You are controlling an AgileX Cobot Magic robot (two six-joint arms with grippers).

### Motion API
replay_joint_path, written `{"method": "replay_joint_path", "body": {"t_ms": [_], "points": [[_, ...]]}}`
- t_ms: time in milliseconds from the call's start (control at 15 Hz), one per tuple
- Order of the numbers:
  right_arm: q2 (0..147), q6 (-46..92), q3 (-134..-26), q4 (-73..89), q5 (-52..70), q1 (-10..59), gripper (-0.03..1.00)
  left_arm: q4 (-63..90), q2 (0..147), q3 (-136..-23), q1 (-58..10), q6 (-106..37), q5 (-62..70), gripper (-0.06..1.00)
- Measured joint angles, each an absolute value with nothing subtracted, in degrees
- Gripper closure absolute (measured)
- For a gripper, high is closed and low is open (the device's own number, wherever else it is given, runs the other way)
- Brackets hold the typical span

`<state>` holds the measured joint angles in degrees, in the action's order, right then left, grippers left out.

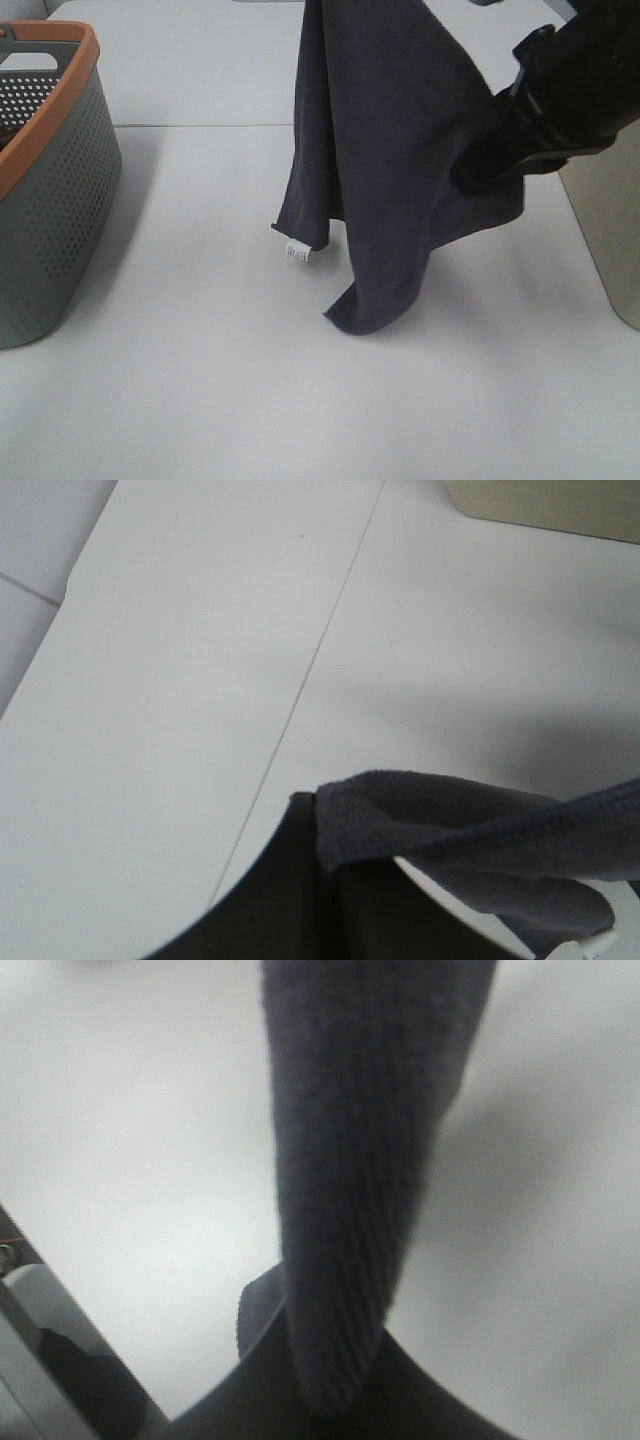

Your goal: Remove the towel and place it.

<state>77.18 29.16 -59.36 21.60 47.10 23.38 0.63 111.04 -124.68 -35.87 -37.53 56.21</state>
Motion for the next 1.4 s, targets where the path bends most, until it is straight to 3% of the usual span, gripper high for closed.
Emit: {"method": "replay_joint_path", "body": {"t_ms": [333,667,1000,1133,1400], "points": [[79.5,21.9,-70.2,-0.6,48.2,23.4,0.97,-7.4,113.2,-124.7,-35.9,-14.7,52.6,0.94],[87.7,21.8,-77.3,-12.5,39.4,23.4,0.97,-14.7,117.6,-124.7,-33.6,-4.9,46.4,0.94],[97.5,21.8,-84.0,-28.2,27.2,23.4,0.97,-15.1,121.6,-124.7,-27.6,-1.8,31.3,0.94],[106.2,21.8,-89.6,-35.8,16.0,21.2,0.97,-15.5,124.5,-124.7,-24.1,-0.9,17.9,0.94],[118.0,21.9,-97.1,-38.6,-5.0,13.3,0.97,-15.6,130.1,-124.7,-20.0,-0.7,5.5,0.94]]}}
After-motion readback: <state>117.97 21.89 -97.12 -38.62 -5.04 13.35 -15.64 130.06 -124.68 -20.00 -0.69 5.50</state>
